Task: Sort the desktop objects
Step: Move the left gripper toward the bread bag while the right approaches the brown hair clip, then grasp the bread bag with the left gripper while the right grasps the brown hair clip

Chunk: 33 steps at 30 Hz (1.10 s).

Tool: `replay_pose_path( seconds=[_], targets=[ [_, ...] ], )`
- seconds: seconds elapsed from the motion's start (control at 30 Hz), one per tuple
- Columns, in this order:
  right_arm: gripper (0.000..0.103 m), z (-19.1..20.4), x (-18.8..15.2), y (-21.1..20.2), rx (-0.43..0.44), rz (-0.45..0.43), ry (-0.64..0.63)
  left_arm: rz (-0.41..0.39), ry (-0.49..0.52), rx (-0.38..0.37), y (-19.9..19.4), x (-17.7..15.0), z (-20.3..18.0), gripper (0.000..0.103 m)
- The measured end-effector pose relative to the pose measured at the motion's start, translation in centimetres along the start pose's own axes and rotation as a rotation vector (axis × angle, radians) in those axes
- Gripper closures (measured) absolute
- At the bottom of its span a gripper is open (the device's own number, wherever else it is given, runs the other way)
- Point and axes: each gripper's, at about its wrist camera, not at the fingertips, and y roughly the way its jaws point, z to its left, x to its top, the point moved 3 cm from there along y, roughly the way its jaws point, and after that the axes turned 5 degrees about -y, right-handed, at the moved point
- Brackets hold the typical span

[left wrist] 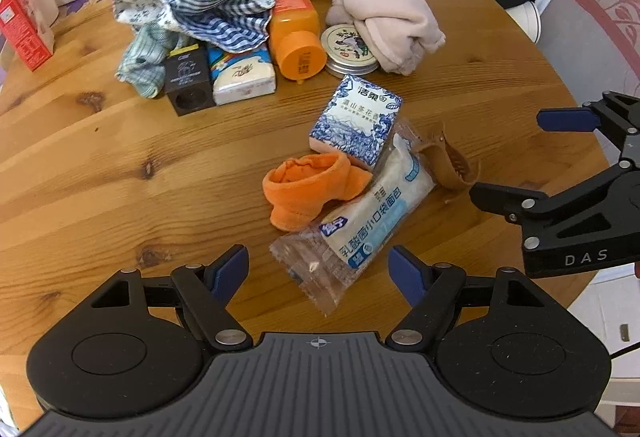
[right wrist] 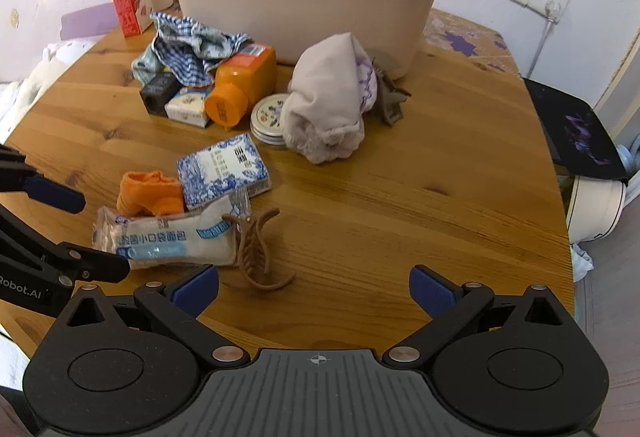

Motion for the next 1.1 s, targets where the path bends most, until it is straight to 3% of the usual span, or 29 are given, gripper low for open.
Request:
replay_pose_path(
  seconds=[0.3,0.5,0.87,1.0,1.1],
  targets=[
    [0.000,-0.1,0.5,1.6,0.019,-0.003,-0.042,-0.009,0.088,-0.011,1.3,0.6,-1.5,0.025],
    [0.008,-0.1,0.7,2.4,0.066,-0.007,-0.047,-0.023,0.136,-0.027,2.0,0.5,-2.0,0.025],
    [0.029,-0.3,0.3,3.2,0.088,-0.003,-0.049,-0.039,0.139,-0.075,2.7,1.1,-2.6,0.026],
    [0.041,-0.3,0.0,3.0,0.087,-0.011,-0.053,-0.057,0.145,-0.086,2.7,1.4,-3.0,0.034],
    [0.055,-0.4,-0.1,2.7,0.085,-0.022,-0.040,-0.069,0.161,-0.083,2.7,1.6,-3.5,0.044]
  ],
)
